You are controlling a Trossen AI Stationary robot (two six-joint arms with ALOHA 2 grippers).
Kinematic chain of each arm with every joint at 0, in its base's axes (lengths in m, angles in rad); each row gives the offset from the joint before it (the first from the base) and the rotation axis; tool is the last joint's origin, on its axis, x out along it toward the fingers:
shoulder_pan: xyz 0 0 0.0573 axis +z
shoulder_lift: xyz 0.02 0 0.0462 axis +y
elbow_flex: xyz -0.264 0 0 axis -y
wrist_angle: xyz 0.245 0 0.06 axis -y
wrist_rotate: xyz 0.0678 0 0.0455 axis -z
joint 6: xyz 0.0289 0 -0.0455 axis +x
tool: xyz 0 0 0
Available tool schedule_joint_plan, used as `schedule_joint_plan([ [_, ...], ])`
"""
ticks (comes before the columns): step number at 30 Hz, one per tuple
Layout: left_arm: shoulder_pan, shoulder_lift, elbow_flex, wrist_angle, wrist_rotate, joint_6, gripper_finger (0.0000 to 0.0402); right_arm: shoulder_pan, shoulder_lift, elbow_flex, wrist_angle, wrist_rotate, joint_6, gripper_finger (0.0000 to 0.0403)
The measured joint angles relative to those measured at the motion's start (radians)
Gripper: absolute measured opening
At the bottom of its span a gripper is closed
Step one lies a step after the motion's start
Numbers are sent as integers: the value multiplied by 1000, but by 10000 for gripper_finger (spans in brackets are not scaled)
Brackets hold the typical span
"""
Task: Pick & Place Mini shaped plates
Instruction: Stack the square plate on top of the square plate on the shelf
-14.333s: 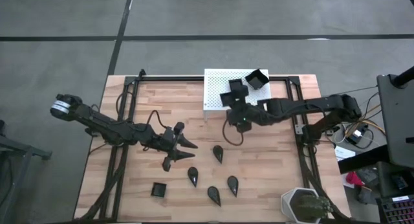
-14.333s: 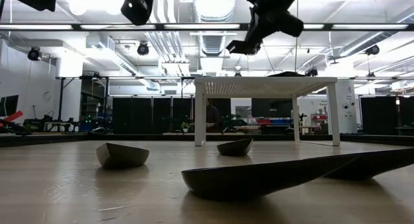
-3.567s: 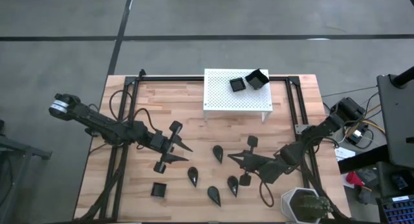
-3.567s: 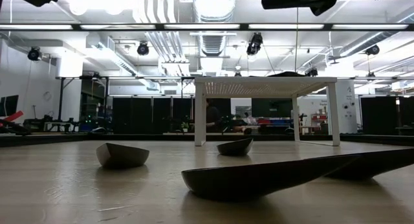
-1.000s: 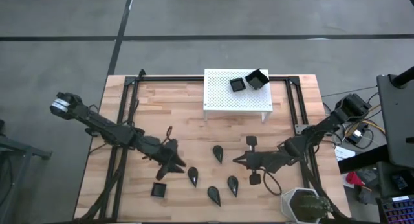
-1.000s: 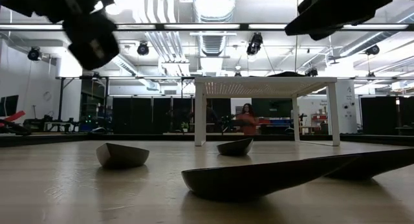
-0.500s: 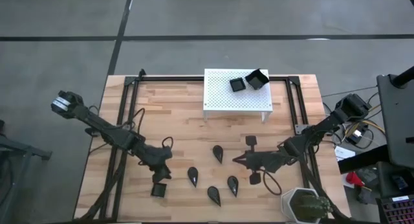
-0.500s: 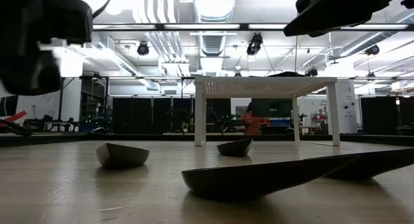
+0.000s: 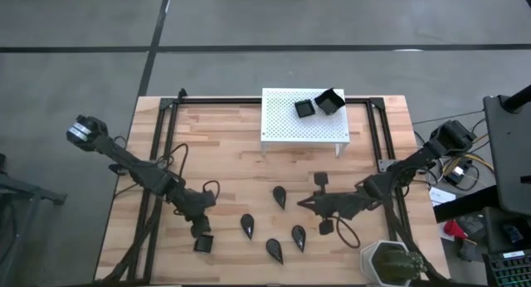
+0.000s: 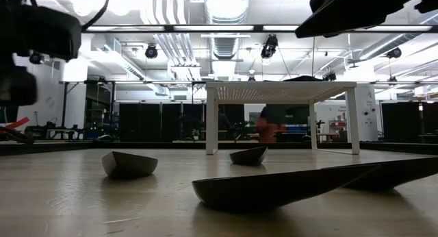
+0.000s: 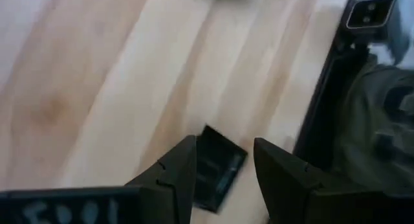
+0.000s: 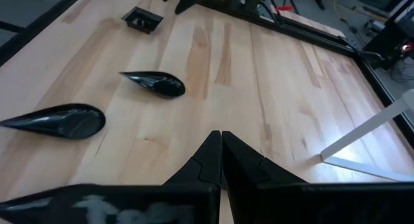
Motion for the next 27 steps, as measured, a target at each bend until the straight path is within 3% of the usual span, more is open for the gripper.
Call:
schedule_joint_plan([
  [3,-23,0,0,-6,6,105,147,0,0,0,13,0,1,9],
  [13,-97,12,0,-37,-59,199,147,0,0,0,51,0,7,8],
  [27,-131,148,0,9,-106,276,147,0,0,0,67,0,49,8],
])
